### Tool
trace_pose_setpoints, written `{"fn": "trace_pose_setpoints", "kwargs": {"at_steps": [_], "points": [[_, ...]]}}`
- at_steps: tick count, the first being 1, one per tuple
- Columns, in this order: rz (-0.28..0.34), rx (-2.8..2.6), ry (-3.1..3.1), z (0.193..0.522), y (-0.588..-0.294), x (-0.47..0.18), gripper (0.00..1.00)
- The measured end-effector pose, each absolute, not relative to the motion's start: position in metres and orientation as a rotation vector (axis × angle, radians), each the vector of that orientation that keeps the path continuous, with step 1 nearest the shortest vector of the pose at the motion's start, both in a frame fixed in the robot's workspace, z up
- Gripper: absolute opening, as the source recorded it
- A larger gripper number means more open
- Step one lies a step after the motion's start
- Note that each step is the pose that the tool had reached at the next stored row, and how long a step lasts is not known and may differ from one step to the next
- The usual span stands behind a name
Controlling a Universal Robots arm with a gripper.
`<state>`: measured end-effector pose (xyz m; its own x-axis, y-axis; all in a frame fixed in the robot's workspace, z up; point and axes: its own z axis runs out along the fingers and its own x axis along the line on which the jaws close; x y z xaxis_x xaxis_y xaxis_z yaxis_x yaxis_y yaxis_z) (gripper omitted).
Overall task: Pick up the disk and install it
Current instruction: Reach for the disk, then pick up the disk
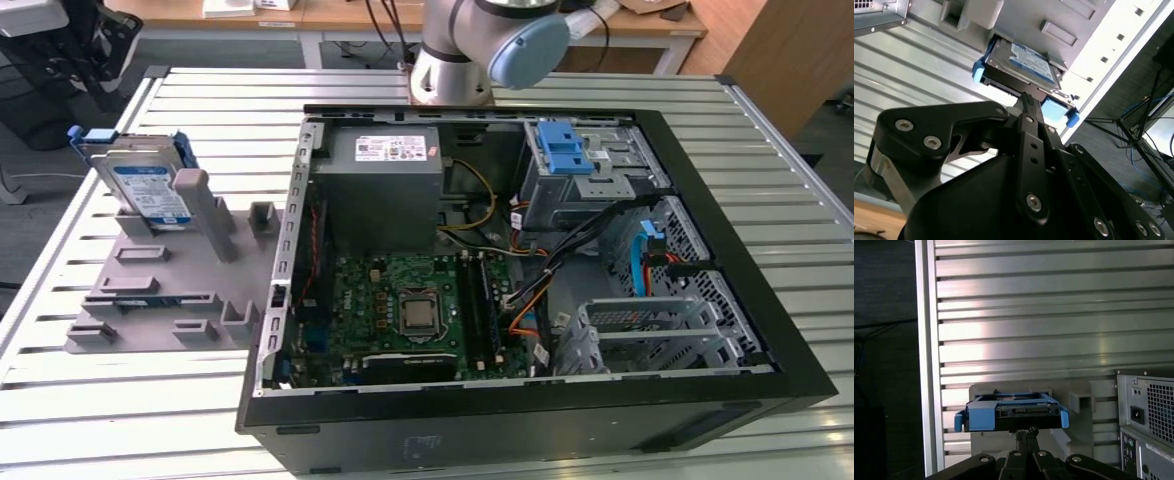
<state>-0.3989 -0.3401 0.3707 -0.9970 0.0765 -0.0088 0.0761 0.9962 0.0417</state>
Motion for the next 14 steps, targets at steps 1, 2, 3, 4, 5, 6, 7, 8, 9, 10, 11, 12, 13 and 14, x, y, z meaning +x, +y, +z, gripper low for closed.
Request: {"fn": "trace_pose_setpoints", "kwargs": {"at_steps": [1,2,3,4,5,6,7,8,9,10,11,12,13,14], "points": [[0.065,0.120,3.129,0.370,-0.340,-0.401,0.11],[0.064,0.120,3.129,0.369,-0.339,-0.404,0.11],[0.064,0.120,3.129,0.369,-0.339,-0.407,0.11],[0.064,0.120,3.129,0.368,-0.338,-0.410,0.11],[0.064,0.119,3.129,0.368,-0.338,-0.413,0.11],[0.064,0.120,3.130,0.367,-0.337,-0.416,0.11],[0.064,0.119,3.130,0.366,-0.337,-0.419,0.11],[0.064,0.120,3.130,0.366,-0.336,-0.421,0.11],[0.064,0.120,3.130,0.365,-0.336,-0.423,0.11],[0.064,0.120,3.130,0.365,-0.336,-0.424,0.11],[0.064,0.120,3.130,0.365,-0.336,-0.424,0.11],[0.064,0.119,3.130,0.365,-0.336,-0.424,0.11],[0.064,0.120,3.130,0.365,-0.336,-0.424,0.11],[0.064,0.118,3.130,0.365,-0.336,-0.424,0.11]]}}
